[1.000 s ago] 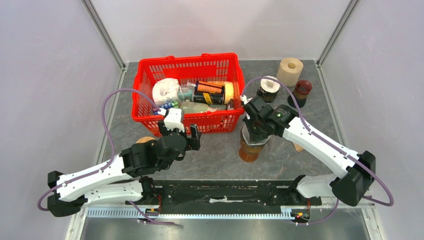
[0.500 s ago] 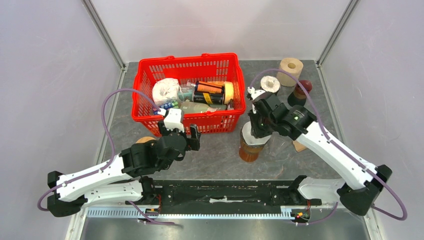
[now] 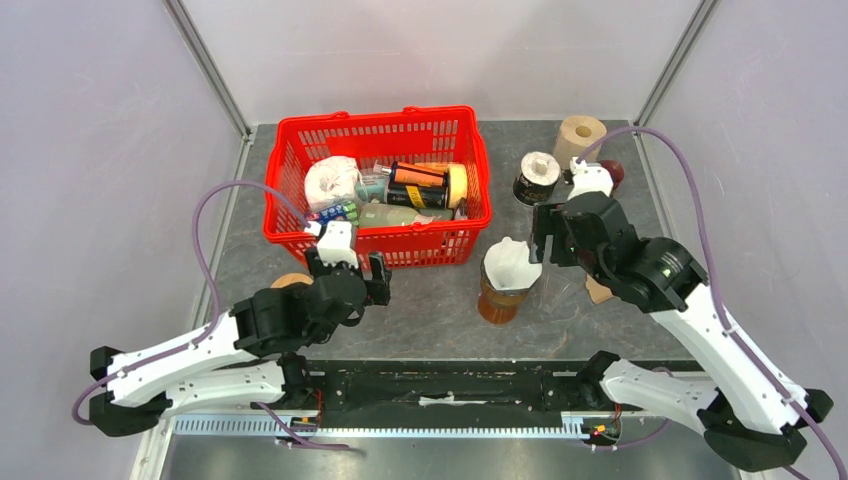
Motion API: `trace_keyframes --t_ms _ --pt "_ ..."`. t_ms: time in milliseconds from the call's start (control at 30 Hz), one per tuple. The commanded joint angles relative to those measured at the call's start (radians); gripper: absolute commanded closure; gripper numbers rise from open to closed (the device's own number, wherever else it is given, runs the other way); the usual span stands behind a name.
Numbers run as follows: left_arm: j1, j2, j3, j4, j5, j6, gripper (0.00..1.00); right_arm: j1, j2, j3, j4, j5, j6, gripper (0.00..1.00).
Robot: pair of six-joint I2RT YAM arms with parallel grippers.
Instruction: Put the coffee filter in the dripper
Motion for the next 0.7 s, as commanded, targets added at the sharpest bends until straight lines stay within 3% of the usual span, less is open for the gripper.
trace_keyframes --t_ms 0,167,300,500,667 --pt "-0.001 -0.036 0.015 -0.099 -0.054 -0.125 0.06 -0.034 -0.045 -0.005 0.002 0.184 0.036 0.04" --pt "-0.001 -0.071 -0.014 -0.163 -0.049 -0.199 0.06 -0.135 -0.053 -0.05 -0.013 0.234 0.083 0.03" --pt "-0.001 -0.084 -0.033 -0.214 -0.053 -0.268 0.06 -0.272 -0.049 -0.113 -0.015 0.171 0.121 0.03" --pt "0.002 -0.066 -0.048 -0.424 -0.166 -0.549 0.06 -0.368 -0.048 -0.201 0.031 0.062 0.133 0.03" --pt "0.021 0.045 -0.06 -0.579 -0.255 -0.774 0.05 -0.386 -0.075 -0.252 0.079 0.041 0.139 0.03"
